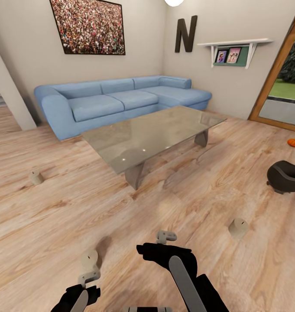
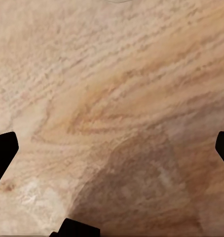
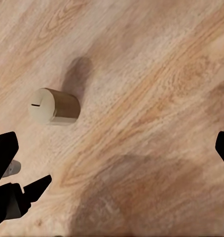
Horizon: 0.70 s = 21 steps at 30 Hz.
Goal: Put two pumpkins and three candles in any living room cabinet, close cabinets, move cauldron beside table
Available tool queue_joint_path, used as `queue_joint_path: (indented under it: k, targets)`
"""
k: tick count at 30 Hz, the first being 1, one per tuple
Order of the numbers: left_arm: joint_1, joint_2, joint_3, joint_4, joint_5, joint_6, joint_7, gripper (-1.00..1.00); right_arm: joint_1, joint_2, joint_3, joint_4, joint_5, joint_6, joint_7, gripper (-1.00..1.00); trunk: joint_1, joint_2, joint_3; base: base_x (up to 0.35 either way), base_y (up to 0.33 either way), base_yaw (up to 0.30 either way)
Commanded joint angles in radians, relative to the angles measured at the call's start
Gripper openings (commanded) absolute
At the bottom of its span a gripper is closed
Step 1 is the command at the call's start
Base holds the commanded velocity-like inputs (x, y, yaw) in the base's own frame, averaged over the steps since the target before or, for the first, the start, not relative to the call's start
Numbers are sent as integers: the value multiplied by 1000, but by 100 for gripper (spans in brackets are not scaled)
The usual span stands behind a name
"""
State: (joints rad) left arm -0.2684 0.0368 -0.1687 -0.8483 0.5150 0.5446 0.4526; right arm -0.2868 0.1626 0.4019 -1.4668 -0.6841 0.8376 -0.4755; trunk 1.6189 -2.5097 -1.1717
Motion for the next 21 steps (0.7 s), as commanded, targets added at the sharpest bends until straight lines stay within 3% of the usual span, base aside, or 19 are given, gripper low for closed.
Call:
queue_joint_path:
  k: [1, 11, 21]
  targets:
    - [0, 0, 0, 0, 0, 0, 0, 100, 0, 0, 0, 0, 0, 0, 0, 100, 0, 0, -4, 0, 0, 0]
    - [0, 0, 1, 0, 2, 3, -2, 100, 0, 0, 0, 2, 0, 0, 0, 100, 1, -1, -12, 17, 0, 0]
    - [0, 2, 2, 0, 2, 5, -2, 100, 0, 0, 0, 2, -2, -1, 0, 100, 1, -1, -12, 288, 0, 0]
